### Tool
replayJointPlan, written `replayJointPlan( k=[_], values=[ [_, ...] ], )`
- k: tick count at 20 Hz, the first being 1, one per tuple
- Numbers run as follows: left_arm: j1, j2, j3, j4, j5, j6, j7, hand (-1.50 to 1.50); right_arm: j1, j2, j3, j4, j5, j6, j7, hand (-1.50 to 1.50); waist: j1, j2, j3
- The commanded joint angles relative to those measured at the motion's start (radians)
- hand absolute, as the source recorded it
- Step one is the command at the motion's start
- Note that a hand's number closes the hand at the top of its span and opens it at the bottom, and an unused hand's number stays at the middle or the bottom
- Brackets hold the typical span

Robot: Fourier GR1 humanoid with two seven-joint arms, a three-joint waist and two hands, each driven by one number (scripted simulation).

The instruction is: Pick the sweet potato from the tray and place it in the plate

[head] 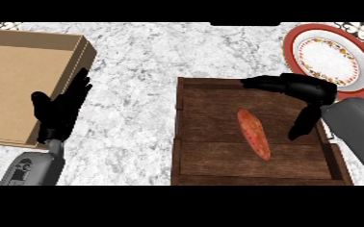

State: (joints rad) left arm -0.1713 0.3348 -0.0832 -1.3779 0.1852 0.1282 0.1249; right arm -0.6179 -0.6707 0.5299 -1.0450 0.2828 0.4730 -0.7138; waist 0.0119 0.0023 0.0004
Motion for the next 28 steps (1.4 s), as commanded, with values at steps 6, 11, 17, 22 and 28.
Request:
replayJointPlan(
  k=[6,11,17,22,28],
  values=[
    [0.018,-0.018,0.008,-0.029,-0.018,-0.02,0.035,0.0,-0.073,0.064,0.06,0.068,0.17,0.058,-0.034,-1.5,0.002,0.0,0.0],
    [-0.002,-0.009,0.064,0.052,-0.018,-0.055,-0.029,0.0,-0.017,0.079,0.076,-0.009,0.21,0.066,0.008,-1.5,-0.01,-0.002,-0.001],
    [0.051,-0.038,0.055,-0.061,-0.048,-0.048,0.027,0.0,-0.015,0.142,0.015,-0.044,0.285,0.076,0.086,-1.5,-0.007,-0.003,0.0],
    [-0.029,-0.046,0.086,0.018,-0.07,-0.055,0.021,0.0,-0.016,0.211,0.021,0.033,0.368,0.042,0.055,-1.5,-0.007,-0.001,0.0],
    [0.029,-0.038,0.102,-0.041,-0.059,-0.088,0.033,0.0,0.036,0.192,0.054,-0.098,0.423,0.102,0.098,-1.5,-0.009,-0.004,-0.001]
  ],
)
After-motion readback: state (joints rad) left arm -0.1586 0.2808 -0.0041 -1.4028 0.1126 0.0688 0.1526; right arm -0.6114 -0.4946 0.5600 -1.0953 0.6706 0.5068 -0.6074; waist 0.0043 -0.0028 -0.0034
